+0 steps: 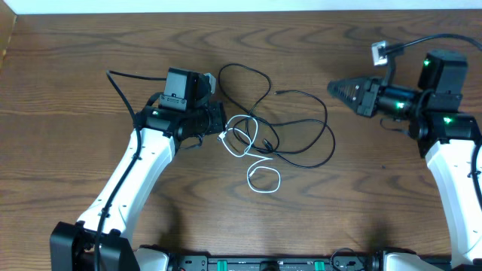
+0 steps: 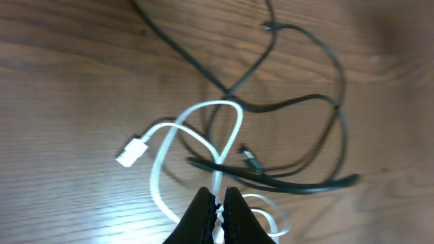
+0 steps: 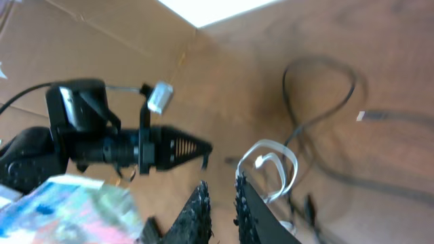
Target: Untangle cables
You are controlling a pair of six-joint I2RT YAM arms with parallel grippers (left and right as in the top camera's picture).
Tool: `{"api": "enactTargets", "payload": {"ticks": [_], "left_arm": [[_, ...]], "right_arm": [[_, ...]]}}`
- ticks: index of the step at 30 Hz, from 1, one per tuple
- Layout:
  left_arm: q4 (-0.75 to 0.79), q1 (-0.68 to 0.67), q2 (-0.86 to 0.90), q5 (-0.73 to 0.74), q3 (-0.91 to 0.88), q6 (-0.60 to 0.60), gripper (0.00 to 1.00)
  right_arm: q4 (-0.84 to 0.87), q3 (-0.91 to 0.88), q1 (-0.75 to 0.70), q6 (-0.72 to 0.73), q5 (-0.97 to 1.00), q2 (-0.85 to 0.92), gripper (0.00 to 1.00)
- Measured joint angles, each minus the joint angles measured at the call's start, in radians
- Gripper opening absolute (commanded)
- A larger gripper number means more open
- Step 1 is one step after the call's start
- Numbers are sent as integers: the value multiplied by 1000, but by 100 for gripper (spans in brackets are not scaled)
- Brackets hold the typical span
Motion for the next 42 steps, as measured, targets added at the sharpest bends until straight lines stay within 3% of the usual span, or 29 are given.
{"api": "enactTargets", "payload": {"ticks": [6, 7, 8, 9, 10, 18, 28, 36, 39, 42], "left_arm": [[-93, 0, -53, -11, 14, -7, 11], [-134, 0, -63, -38, 14, -11, 17], [-162, 0, -69, -56, 16, -18, 41], [-188, 0, -72, -75, 16, -26, 50], [-204, 0, -72, -89, 16, -42, 51], [-217, 0, -70, -188, -58, -244, 51], [69, -74, -63, -245, -226, -409, 50], [135, -169, 9, -312, -232, -531, 51], [164, -210, 60, -317, -232, -545, 37], [170, -235, 90, -318, -232, -553, 34]], "right_arm": [[-252, 3, 81, -143, 26, 0, 19], [-276, 3, 101, -163, 55, 0, 19], [-286, 3, 117, -177, 80, 0, 15], [-290, 3, 127, -187, 97, 0, 10], [-294, 3, 140, -200, 126, 0, 9], [-285, 3, 152, -233, 225, 0, 22], [-283, 3, 152, -227, 243, 0, 26], [-282, 3, 152, -227, 246, 0, 28], [-282, 3, 152, -227, 247, 0, 29], [-282, 3, 152, -227, 247, 0, 30]]}}
